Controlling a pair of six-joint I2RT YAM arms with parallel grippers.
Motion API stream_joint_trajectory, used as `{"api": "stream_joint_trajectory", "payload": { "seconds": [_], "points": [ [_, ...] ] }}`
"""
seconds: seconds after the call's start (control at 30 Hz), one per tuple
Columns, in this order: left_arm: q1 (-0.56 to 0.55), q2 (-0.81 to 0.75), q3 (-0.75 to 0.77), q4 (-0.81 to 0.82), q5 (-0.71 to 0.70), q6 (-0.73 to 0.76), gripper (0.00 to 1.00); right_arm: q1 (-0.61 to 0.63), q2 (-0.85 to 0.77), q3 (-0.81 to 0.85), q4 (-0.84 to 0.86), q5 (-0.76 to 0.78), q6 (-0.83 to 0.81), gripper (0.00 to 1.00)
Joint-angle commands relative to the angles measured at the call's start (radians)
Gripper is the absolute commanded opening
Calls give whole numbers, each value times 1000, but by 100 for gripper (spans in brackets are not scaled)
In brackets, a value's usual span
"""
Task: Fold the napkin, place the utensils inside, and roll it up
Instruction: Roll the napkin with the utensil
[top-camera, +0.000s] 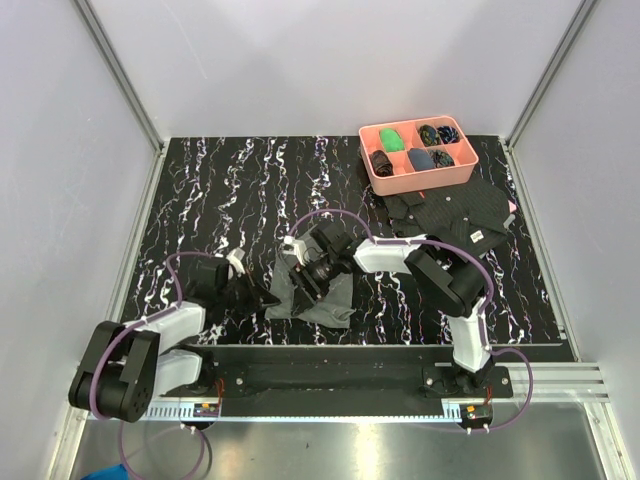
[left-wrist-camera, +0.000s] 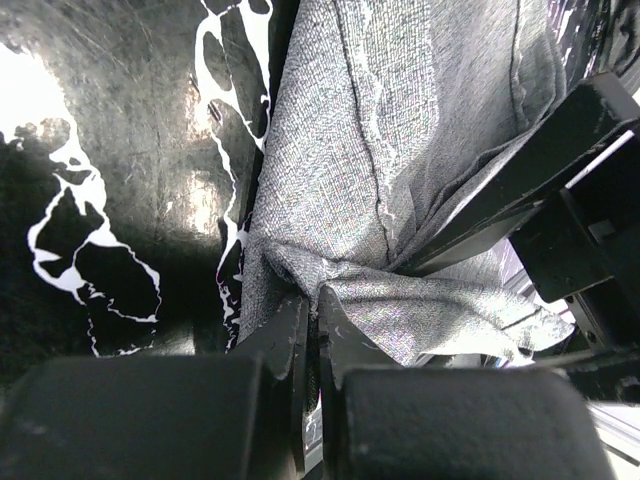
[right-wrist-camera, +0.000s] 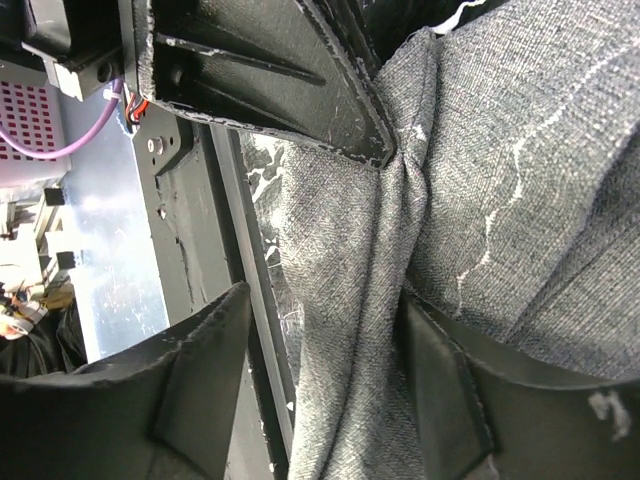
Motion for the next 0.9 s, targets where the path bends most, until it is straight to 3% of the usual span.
{"api": "stream_joint_trajectory", "payload": {
  "seconds": [0.0,0.3,0.63,0.87],
  "points": [
    [-3,33,43,-112,-1,46,0,-14,-32,9,-55,145,-15,71],
    [-3,67,96,-222,2,92,0,-41,-22,17,-54,181,2,80],
    [-3,162,174,-294,10,135,0,-38,-267,-8,-66,313,-86,83],
    [-3,208,214,-343,8,161,0,116,-364,-57,-104,566,-207,84]
  ]
}}
